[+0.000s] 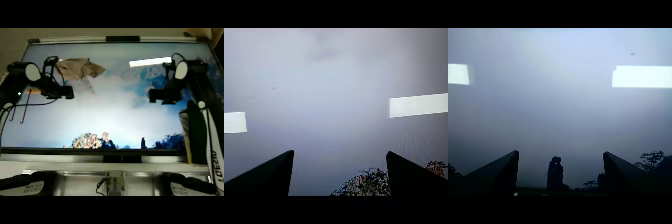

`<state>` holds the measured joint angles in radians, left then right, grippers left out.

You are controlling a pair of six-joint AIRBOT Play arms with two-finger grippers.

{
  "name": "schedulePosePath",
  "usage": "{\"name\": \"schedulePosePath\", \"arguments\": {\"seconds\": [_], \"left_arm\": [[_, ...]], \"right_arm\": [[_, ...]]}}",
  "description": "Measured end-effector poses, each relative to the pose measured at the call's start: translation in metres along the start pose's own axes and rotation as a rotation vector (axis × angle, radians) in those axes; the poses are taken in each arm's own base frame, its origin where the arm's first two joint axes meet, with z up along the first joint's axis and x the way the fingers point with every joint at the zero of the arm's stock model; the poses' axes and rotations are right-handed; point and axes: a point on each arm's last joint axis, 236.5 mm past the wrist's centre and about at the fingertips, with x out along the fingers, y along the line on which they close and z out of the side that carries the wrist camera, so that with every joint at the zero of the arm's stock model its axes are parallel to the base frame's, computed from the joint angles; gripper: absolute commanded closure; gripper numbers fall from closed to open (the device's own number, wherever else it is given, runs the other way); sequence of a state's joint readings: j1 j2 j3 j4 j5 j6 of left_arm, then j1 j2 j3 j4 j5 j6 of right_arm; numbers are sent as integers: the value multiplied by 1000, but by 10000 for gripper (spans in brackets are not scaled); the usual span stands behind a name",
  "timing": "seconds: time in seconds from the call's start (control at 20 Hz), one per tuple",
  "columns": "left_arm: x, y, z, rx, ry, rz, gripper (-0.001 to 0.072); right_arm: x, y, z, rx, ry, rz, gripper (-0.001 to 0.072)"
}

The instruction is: Fold the shirts.

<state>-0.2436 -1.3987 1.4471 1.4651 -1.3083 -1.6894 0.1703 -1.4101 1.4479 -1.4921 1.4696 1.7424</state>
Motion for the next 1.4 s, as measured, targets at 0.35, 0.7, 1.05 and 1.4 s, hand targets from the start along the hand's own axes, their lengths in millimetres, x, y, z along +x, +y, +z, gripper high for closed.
{"name": "schedulePosePath", "arguments": {"seconds": [0.35, 0.7, 1.05, 1.4], "left_arm": [[0, 0, 0, 0, 0, 0, 2], [0, 0, 0, 0, 0, 0, 2], [1, -1, 4, -3, -18, -2, 2], [-10, -32, 72, -56, -301, -144, 5]], "right_arm": [[0, 0, 0, 0, -1, 0, 75], [0, 0, 0, 0, -1, 0, 75], [0, 0, 2, 0, -10, 1, 75], [0, -1, 10, 4, -39, -3, 75]]}}
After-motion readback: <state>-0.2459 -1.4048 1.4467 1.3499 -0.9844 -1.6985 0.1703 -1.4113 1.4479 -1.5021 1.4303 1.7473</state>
